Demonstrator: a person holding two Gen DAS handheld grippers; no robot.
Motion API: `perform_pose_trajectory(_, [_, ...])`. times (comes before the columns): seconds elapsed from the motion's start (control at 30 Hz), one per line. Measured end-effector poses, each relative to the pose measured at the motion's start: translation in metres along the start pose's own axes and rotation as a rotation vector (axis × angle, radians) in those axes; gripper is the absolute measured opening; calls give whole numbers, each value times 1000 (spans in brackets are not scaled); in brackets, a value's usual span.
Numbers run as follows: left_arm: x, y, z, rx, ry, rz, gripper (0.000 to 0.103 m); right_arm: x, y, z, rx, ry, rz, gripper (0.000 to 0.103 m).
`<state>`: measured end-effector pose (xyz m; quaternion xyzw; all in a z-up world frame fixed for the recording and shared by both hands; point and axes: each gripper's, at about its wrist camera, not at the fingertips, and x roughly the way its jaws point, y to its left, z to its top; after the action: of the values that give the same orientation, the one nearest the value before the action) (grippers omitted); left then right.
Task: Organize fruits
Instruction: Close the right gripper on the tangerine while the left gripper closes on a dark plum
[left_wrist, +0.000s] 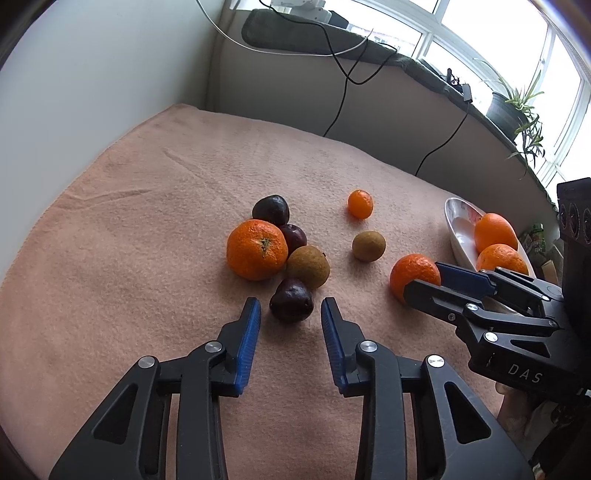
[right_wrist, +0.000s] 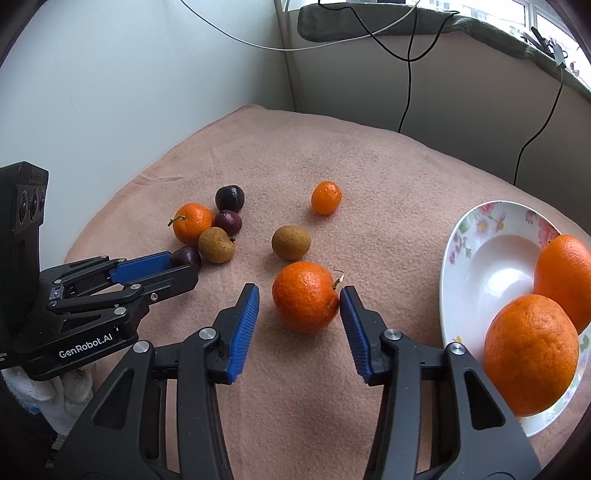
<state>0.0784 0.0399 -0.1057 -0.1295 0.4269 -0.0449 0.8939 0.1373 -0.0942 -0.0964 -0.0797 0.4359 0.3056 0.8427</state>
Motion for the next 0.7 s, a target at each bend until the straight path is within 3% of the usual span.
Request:
perform_pose_trajectory(0.23, [3, -1, 0, 14, 0, 16, 28, 5, 1, 0, -24, 12, -37, 40])
perform_pose_trajectory(0.7, [-2, 0, 1, 1, -14, 5, 23, 5, -7, 0, 4, 6, -19, 37])
